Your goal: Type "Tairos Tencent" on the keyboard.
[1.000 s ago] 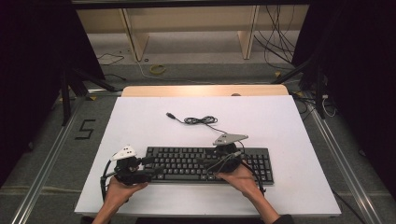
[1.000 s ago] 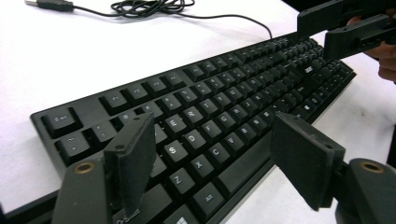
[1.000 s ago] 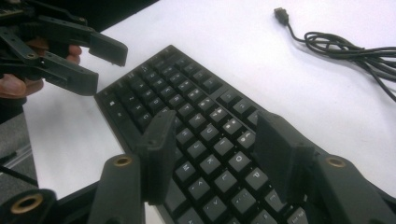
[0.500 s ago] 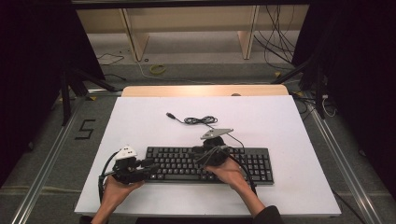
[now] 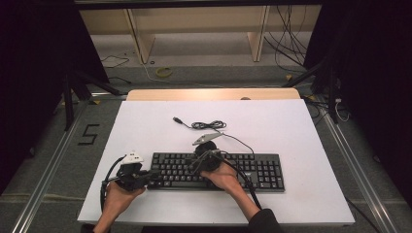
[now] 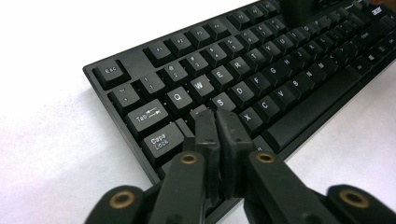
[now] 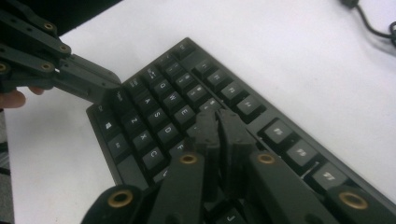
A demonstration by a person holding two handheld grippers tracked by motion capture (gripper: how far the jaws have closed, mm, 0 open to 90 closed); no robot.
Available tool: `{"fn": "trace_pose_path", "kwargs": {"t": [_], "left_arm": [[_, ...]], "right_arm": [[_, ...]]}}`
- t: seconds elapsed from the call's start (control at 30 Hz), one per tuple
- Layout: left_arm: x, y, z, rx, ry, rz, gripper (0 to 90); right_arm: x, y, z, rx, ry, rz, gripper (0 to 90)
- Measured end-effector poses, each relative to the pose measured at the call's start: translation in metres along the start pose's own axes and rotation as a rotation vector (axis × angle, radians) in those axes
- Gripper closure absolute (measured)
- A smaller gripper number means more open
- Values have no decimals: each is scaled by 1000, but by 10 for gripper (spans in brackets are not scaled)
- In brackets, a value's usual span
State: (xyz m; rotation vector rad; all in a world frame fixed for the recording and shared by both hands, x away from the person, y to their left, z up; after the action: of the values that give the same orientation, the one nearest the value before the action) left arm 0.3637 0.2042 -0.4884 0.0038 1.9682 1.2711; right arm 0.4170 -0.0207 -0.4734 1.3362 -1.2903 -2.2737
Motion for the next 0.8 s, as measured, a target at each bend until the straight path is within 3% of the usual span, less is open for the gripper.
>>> {"fn": "trace_pose_path", "kwargs": {"t": [0.23, 0.8], "left_arm": [[2, -2, 1, -5, -2, 37, 890], [3, -5, 5, -9, 5, 65, 890]], "right_arm": [[-1, -10, 2, 7, 6, 26, 900], [-1, -22, 3, 7, -4, 50, 900]]}}
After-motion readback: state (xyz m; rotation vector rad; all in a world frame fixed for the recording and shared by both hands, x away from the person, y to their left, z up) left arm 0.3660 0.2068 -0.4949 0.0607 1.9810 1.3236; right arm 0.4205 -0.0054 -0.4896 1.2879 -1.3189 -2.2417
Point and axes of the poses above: each handheld gripper's, and its own axes: y roughly backward along the jaws, x roughly out of its underside, z roughly to its left, the point moved 3 cm from there along -y, roughly forward along the jaws, and after that the axes turned 9 degrees about z, right-handed, at the moved point
